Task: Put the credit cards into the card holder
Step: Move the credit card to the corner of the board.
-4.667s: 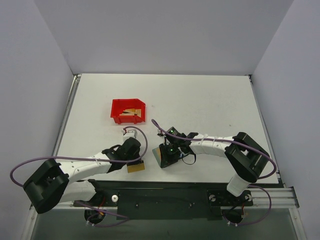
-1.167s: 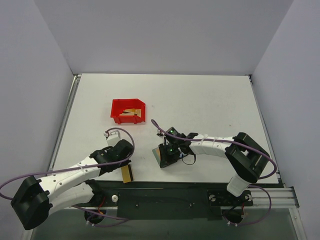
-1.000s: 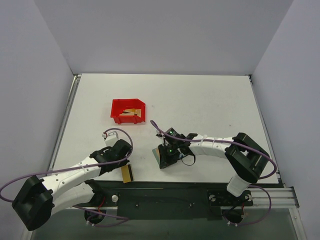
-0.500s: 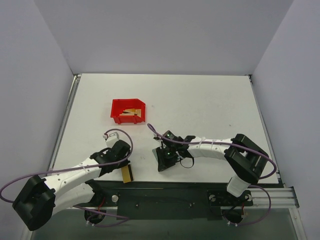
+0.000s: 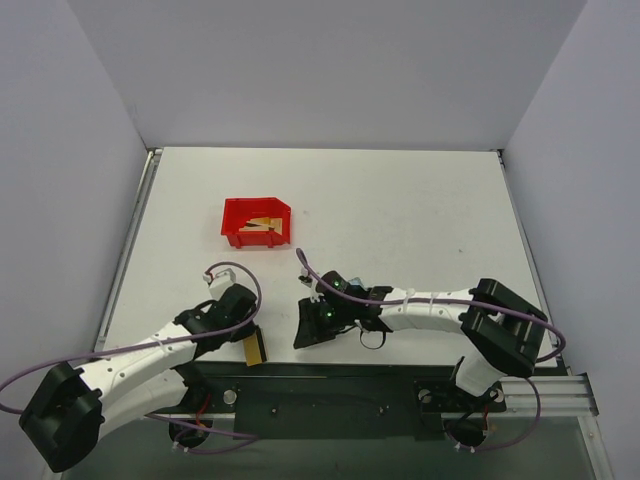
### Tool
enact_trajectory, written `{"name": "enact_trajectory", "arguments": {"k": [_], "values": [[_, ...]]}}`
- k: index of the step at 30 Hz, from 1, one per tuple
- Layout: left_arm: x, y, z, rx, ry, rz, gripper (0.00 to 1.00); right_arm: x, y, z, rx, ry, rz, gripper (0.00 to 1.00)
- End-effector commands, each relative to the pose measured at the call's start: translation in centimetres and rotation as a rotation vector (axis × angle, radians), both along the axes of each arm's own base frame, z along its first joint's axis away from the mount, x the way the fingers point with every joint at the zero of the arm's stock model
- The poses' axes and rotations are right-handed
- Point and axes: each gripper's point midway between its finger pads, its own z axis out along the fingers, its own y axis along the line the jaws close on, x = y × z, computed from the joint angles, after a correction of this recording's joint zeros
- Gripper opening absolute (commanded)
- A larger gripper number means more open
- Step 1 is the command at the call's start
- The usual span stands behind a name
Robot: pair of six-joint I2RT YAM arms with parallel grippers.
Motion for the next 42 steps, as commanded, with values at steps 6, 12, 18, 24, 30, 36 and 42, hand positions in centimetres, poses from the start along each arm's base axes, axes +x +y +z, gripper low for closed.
{"name": "enact_trajectory", "arguments": {"k": [6, 12, 18, 24, 30, 36, 42], "values": [[-2.9, 1.2, -1.2, 0.008, 0.106, 0.008, 0.00, -2.0, 4.5, 0.3, 0.172, 0.128, -0.094, 0.29], [-3.3, 1.2, -0.8, -0.009, 0.105, 0.002, 0.00, -3.6, 5.3, -0.6, 0.153, 0.156, -0.105, 0.33], [-3.4, 1.2, -0.8, -0.009, 0.104, 0.001, 0.00, -3.8, 5.8, -1.7, 0.135, 0.171, -0.128, 0.36], [-3.4, 1.1, -0.8, -0.008, 0.104, -0.004, 0.00, -4.2, 6.2, -3.3, 0.106, 0.208, -0.148, 0.39], [-3.3, 1.1, -0.8, -0.004, 0.103, -0.009, 0.00, -3.7, 6.7, -4.0, 0.107, 0.205, -0.205, 0.39], [-3.3, 0.9, -0.6, -0.011, 0.102, -0.016, 0.00, -2.6, 6.1, -5.2, 0.082, 0.172, -0.295, 0.39], [-3.4, 0.9, -0.7, -0.012, 0.106, -0.022, 0.00, -1.5, 5.9, -6.2, 0.072, 0.138, -0.367, 0.38]]}}
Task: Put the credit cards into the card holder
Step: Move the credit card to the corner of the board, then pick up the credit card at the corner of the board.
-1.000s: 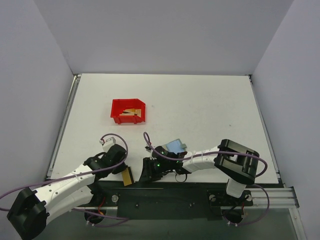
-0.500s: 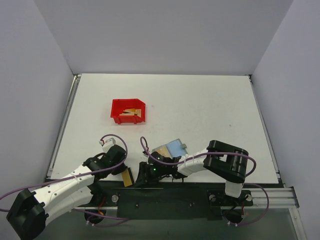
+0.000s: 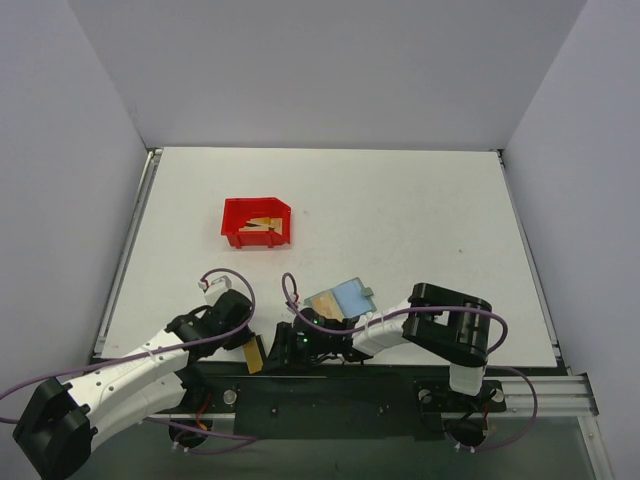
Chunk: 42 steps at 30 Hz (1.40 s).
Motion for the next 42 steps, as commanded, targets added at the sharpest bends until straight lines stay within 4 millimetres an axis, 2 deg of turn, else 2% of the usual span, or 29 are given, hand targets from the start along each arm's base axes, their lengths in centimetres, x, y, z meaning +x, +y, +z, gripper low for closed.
{"name": "enact_trajectory", "arguments": {"k": [1, 21, 25, 32, 33, 37, 39, 42], "values": [[-1.1, 0.5, -0.6, 0.028, 0.046, -0.023, 0.00, 3.3, -1.2, -2.8, -0.089, -0.084, -0.160, 0.38], [-1.6, 0.9, -0.6, 0.018, 0.052, -0.008, 0.00, 4.3, -0.3, -3.8, -0.079, -0.067, -0.186, 0.32], [-1.7, 1.0, -0.5, 0.016, 0.050, -0.003, 0.00, 4.4, -0.2, -4.0, -0.075, -0.062, -0.192, 0.23], [-1.7, 1.0, -0.5, 0.020, 0.050, -0.001, 0.00, 4.6, 0.0, -3.8, -0.037, -0.063, -0.190, 0.00], [-1.7, 1.0, -0.5, 0.020, 0.051, 0.001, 0.00, 4.6, 0.0, -3.7, -0.032, -0.066, -0.188, 0.00], [-0.9, 0.7, 0.5, 0.010, 0.018, 0.005, 0.00, 4.7, 0.0, -2.9, 0.003, -0.092, -0.182, 0.00], [-0.1, 0.3, 1.8, -0.002, -0.022, 0.005, 0.00, 4.7, 0.0, -1.9, 0.028, -0.116, -0.173, 0.00], [2.0, -0.3, 4.9, -0.009, -0.112, 0.009, 0.12, 4.9, -0.4, -1.2, 0.035, -0.137, -0.165, 0.00]]}}
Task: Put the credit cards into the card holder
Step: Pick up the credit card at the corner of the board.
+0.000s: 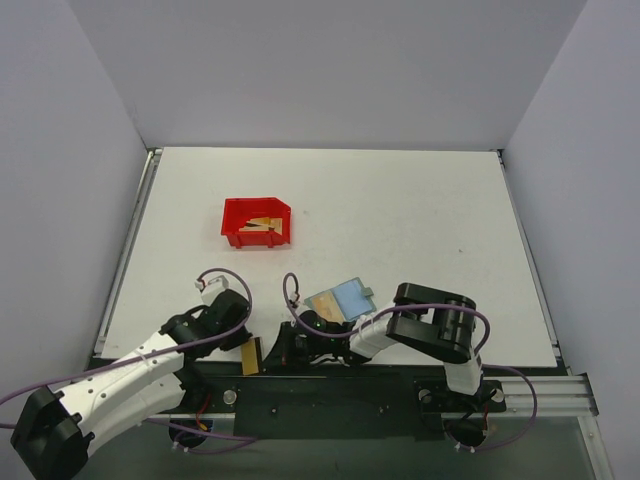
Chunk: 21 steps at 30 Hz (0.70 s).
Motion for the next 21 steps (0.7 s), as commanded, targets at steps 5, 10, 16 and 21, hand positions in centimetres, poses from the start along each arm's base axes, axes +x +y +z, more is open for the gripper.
{"name": "enact_trajectory", "arguments": {"k": [5, 10, 16, 21], "values": [[5.6, -2.2, 9.9, -0.057, -0.262, 0.006, 0.28, 4.5, -2.9, 1.1, -0.016, -0.152, -0.115, 0.00], [7.1, -3.5, 13.0, -0.111, -0.366, -0.047, 0.44, 6.2, -4.5, 2.9, 0.021, -0.193, -0.118, 0.00], [9.1, -5.3, 16.9, -0.196, -0.502, -0.127, 0.68, 9.9, -6.5, 7.0, 0.024, -0.322, -0.108, 0.00], [10.7, -6.6, 19.6, -0.262, -0.565, -0.196, 0.72, 12.8, -8.4, 10.8, 0.050, -0.409, -0.121, 0.00]]}}
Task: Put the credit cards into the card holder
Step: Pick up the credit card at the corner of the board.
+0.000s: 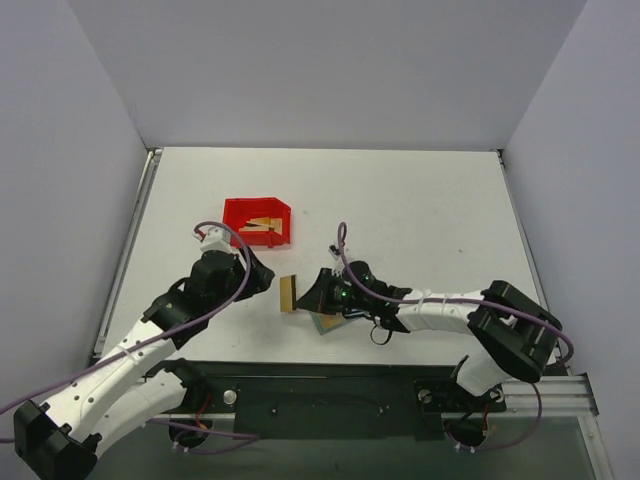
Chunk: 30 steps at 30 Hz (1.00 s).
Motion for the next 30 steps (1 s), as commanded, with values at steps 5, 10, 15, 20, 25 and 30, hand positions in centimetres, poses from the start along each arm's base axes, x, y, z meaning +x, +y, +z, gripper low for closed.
{"name": "enact_trajectory", "arguments": {"k": [5, 10, 15, 20, 25, 30], "values": [[3.6, -3.0, 7.9, -0.216, -0.237, -0.167, 0.72, 4.6, -2.4, 7.2, 0.111, -0.138, 0.057, 0.00], [3.4, -3.4, 10.7, -0.301, -0.323, -0.220, 0.71, 3.9, -2.2, 11.8, 0.261, -0.174, 0.242, 0.00], [2.1, -3.7, 12.4, -0.337, -0.375, -0.273, 0.71, 2.9, -2.0, 14.5, 0.372, -0.191, 0.317, 0.00], [1.9, -4.3, 12.5, -0.361, -0.378, -0.305, 0.71, 3.0, -2.4, 17.6, 0.544, -0.199, 0.320, 0.00], [1.6, -4.5, 12.4, -0.371, -0.379, -0.318, 0.71, 2.9, -2.6, 18.9, 0.629, -0.177, 0.332, 0.00], [1.0, -5.3, 12.6, -0.415, -0.382, -0.366, 0.68, 2.9, -2.6, 19.2, 0.635, -0.182, 0.338, 0.00]]}}
